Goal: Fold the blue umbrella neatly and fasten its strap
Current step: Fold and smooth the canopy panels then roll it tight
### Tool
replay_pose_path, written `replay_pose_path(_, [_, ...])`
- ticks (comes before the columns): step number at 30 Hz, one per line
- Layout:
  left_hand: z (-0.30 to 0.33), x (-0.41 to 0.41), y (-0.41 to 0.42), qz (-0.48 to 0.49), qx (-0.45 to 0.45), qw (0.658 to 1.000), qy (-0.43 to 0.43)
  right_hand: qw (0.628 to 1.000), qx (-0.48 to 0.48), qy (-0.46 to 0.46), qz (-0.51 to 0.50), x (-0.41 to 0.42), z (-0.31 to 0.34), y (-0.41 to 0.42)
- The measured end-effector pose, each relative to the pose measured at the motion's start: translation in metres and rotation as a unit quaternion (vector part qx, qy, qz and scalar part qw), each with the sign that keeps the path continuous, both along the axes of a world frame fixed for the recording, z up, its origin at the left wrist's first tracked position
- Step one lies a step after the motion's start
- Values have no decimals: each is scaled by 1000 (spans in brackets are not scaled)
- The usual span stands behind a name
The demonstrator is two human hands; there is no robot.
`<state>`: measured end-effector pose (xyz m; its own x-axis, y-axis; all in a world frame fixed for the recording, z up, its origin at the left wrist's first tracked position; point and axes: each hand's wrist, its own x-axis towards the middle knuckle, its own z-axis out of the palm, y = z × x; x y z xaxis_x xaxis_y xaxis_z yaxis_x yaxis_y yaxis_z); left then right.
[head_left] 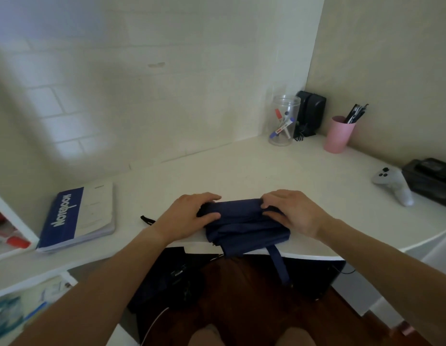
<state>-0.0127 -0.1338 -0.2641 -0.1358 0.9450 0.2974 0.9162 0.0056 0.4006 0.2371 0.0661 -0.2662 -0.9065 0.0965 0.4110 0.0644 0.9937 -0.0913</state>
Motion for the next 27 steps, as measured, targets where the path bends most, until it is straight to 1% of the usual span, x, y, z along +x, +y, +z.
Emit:
replay_pose_path(2, [-2,2,2,-4,6,1000,27,999,-40,-7,-26,2,2,0])
replay_pose_path(6, [-9,8,-2,-8,55,996,69,990,-107,-82,-33,-2,15,7])
replay_pose_path(8, [-14,12,-5,-1,85,992,88,976,-182,-118,-28,-1,22,11])
replay_pose_path(10, [-17,16,-8,-1,109,989,102,962,-238,-130,-27,1,25,13])
replay_pose_path(12, [-19,19,-8,-8,120,987,109,964,-237,-117,-32,3,23,13])
replay_pose_path(13, [-19,19,-8,-10,122,986,111,970,-220,-98,-36,4,20,13])
replay_pose_path(15, [-14,21,-5,-8,114,988,100,986,-156,-54,-33,6,12,11])
replay_pose_path(17, [-6,21,-1,-13,95,994,58,997,-75,-15,-23,10,3,7])
replay_pose_path(19, [-1,22,4,-22,65,997,22,999,-2,21,-24,15,-3,5])
replay_pose_path(21, [-4,22,8,-22,56,998,37,999,28,35,-29,17,-6,3])
replay_pose_path(23, [-10,24,9,-9,68,995,77,999,5,8,-34,16,-1,3])
replay_pose_path(24, [-13,25,9,-5,78,992,95,999,-26,-15,-37,16,5,5])
replay_pose_path(27, [-18,27,8,-8,131,982,138,980,-176,-72,-54,15,23,8])
